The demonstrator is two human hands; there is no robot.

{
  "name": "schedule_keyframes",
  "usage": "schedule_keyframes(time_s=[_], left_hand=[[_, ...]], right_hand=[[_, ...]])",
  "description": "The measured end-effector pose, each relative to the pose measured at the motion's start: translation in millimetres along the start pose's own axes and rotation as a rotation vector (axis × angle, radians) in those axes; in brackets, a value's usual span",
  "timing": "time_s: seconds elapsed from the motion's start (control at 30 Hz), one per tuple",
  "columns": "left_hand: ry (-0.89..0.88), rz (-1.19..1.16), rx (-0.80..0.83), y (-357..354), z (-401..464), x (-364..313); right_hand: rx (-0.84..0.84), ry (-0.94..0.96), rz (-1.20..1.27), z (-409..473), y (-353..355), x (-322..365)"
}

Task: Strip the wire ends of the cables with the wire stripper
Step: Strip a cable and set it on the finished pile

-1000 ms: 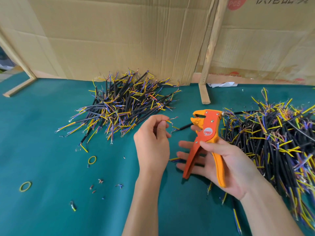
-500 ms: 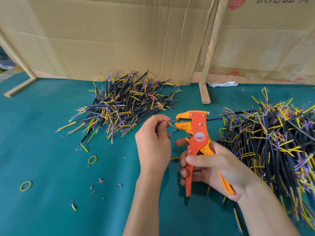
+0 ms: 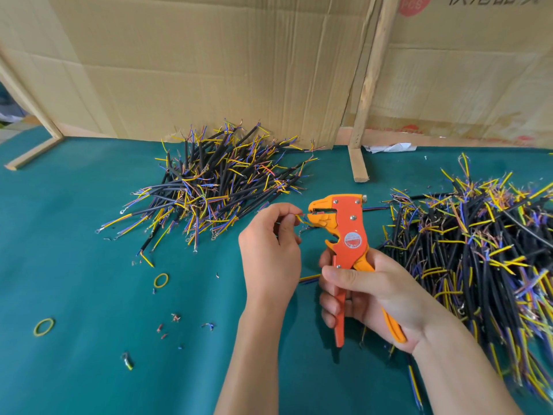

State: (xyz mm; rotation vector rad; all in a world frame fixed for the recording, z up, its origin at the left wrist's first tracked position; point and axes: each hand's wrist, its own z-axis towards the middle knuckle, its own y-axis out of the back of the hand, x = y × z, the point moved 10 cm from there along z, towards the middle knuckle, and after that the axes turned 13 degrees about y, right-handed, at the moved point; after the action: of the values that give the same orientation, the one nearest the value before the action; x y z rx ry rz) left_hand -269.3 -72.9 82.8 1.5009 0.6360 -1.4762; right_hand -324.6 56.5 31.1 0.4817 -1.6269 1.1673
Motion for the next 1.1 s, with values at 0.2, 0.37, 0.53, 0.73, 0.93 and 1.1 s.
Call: schedule_keyframes(time_s=[0.2,0.37,0.53,0.73,0.93,1.1], left_hand=[[-0.009,-0.012,0.017,-2.1,-0.5,-0.3],[-0.008,-0.042,0.036,-6.0,0.0,0.2],[0.023,-0.087,0.005,0.8,4.3,7.8],[0.100,-0.229,0.027,-0.3,7.8,18.8],[0.098,-0.239,0.030,-0.2,7.3,16.4],[0.072,-0.204,0.014,-0.7,5.6,13.5]], right_hand=[[-0.041,0.004,0.029,1.0,-2.2,-2.2],[-0.180,0.042,-0.004,5.2,1.5,-4.0],[-0.106,0.092,0.154,4.8,-3.7,7.4],[-0.116,0.068,0.108,0.0,13.0,10.6],[-0.020,-0.001,0.006,-0.4,2.8,0.3],[-0.021,0.018,-0.021,3.1,-2.2,-0.3]])
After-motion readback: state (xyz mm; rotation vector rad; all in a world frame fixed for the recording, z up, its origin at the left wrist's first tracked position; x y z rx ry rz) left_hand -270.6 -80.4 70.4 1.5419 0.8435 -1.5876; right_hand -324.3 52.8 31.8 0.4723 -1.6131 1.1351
